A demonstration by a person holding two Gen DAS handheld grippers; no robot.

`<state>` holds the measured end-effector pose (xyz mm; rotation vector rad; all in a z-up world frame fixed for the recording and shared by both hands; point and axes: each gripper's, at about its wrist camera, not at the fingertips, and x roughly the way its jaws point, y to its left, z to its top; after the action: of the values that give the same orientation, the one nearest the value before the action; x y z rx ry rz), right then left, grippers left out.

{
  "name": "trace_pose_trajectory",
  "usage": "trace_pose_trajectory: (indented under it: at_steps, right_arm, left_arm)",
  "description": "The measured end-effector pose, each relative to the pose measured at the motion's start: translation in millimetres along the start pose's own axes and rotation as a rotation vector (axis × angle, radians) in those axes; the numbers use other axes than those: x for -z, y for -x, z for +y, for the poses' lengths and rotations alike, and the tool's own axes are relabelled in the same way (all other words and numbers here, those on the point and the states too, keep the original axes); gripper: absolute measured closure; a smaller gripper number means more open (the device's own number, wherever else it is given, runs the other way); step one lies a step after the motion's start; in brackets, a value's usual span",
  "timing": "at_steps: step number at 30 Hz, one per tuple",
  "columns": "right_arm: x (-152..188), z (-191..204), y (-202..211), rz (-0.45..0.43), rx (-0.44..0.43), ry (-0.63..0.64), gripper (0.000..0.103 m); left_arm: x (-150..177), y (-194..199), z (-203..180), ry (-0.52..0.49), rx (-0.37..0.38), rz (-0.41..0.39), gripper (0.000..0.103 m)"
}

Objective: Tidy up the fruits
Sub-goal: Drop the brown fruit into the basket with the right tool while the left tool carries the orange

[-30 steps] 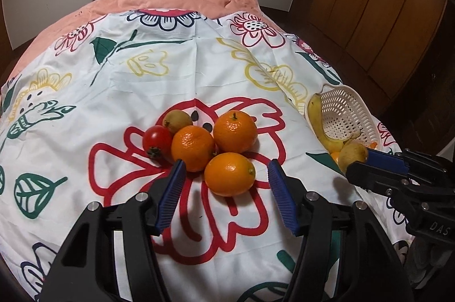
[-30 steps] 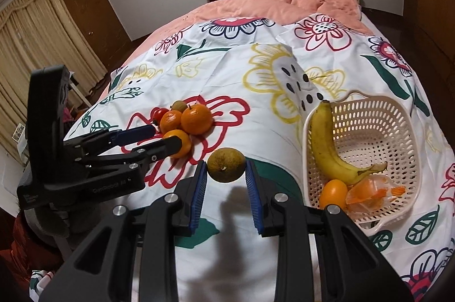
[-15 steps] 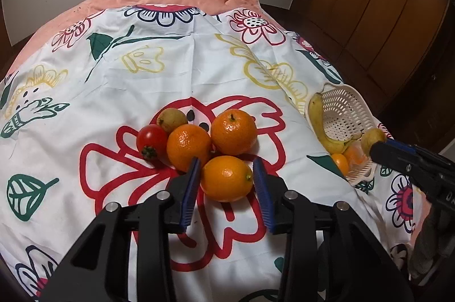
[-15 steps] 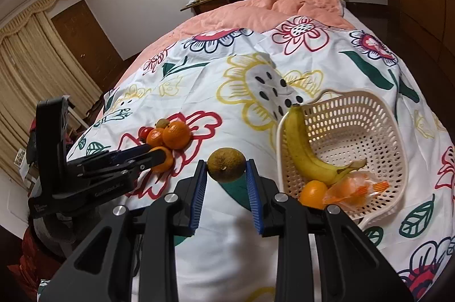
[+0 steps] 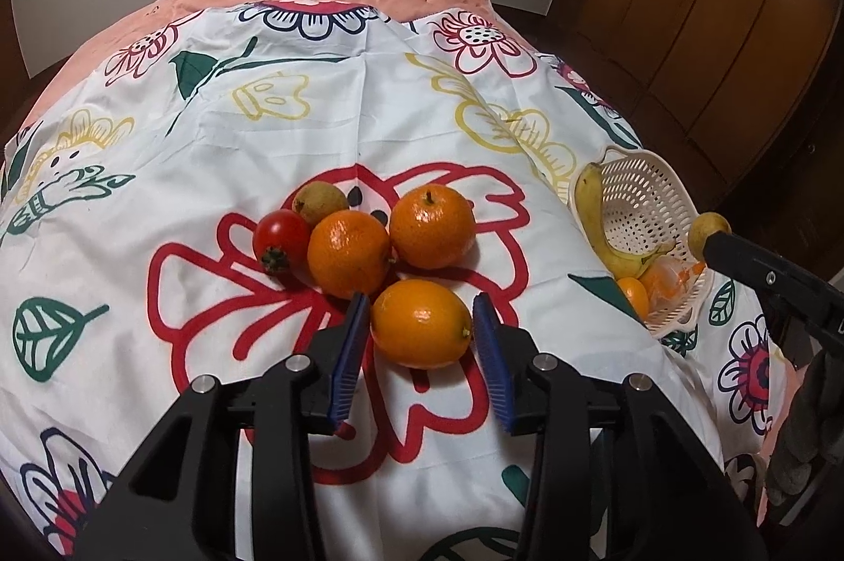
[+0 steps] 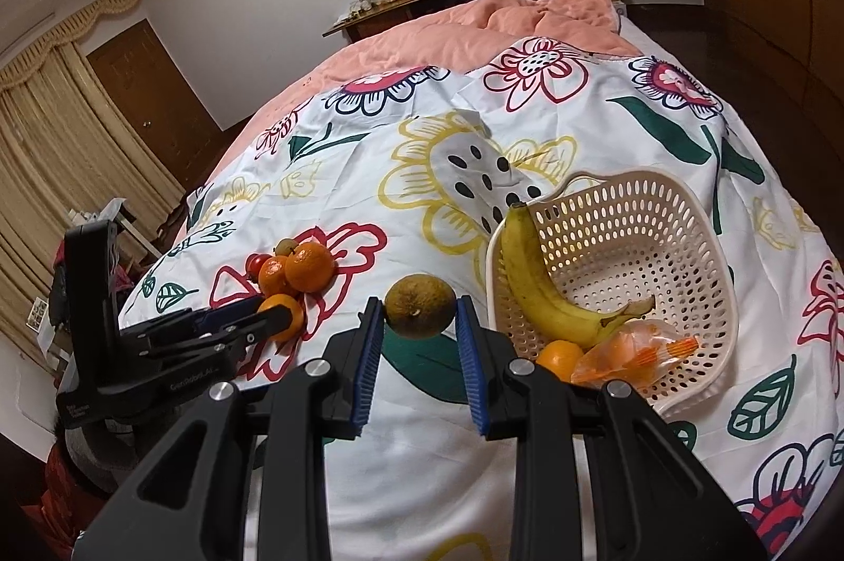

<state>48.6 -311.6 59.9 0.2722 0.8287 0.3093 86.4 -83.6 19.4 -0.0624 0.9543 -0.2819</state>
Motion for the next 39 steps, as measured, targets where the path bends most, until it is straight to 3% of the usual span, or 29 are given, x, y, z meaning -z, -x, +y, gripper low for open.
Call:
trace_pose_trajectory:
  at_steps: [5,11,39]
  right_arm:
    - [1,-7,1,-0.009,-0.001,-0.018,0.075]
    - [1,-19,6,-0.024,0.008,-0.047,0.075]
    - [-3,-100,4,-0.06,0.121,-0.239,0.074]
  left_arm:
    - [2,-9,4,0.032,-0.012,0.05,0.058]
    - [1,-12,3,0.024,-0.014,0.052,0.058]
    - [-5,25,-35,-0.095,0.035,-0.048,0.06]
